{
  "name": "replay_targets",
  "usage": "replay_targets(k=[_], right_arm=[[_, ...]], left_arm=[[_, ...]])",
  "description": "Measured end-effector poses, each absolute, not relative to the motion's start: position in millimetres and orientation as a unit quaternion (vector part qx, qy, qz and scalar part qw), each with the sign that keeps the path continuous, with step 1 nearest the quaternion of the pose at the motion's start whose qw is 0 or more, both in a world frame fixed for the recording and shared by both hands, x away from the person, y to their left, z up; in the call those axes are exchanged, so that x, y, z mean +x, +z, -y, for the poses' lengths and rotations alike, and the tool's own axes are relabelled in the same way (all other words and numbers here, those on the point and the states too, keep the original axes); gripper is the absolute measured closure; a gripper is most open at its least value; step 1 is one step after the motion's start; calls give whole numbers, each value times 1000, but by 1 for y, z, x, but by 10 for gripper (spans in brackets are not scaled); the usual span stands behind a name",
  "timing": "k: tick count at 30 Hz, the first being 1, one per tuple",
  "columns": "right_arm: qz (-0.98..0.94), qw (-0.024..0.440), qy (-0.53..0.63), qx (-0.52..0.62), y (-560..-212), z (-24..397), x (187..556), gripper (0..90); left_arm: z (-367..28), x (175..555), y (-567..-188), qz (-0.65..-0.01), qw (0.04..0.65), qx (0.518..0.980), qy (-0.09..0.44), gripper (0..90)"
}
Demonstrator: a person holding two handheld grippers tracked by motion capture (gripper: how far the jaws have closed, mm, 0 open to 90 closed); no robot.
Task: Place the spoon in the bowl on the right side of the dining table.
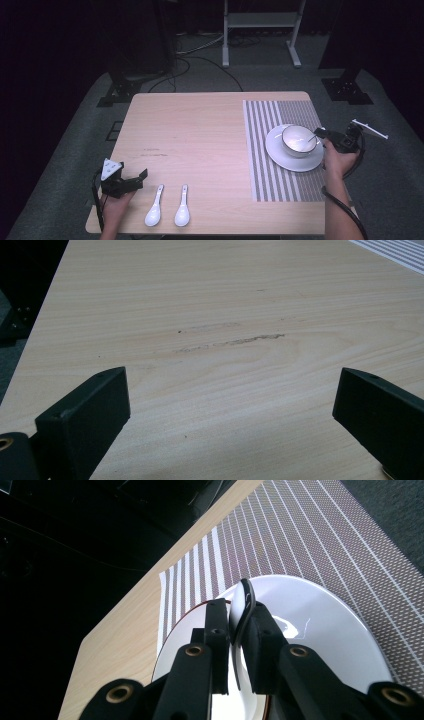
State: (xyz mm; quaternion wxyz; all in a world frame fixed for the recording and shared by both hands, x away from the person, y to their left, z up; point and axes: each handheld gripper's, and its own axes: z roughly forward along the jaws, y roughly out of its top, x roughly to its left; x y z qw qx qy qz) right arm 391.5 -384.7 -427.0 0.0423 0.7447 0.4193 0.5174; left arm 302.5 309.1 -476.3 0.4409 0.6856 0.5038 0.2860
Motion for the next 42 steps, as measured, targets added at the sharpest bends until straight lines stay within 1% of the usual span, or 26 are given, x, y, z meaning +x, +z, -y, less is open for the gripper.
replay_targets(k=[3,5,9,12,16,22,37,42], right_arm=[[-422,44,516,745,-427,385,392,797],[-426,45,515,743,-426,384,392,764],[-434,50,510,741,-425,384,393,736],[-437,54,505,742,-425,384,393,700],[-440,58,500,743,-428,385,392,683],[-436,49,501,746,-435,389,391,644],[-430,40,521,737,-437,390,386,634],[-426,33,539,726,-439,392,379,597]], left_arm=[[-309,302,-476,-504,441,686,286,5],[-309,302,-476,-504,441,686,286,5],[-309,302,-476,-504,441,686,286,6],[-309,302,-476,-504,441,686,285,6],[-309,303,-476,-504,441,686,285,5],[-309,303,-476,-504,441,686,285,6],[-309,303,-476,-505,441,685,285,5],[-309,303,-476,-506,440,684,286,5]])
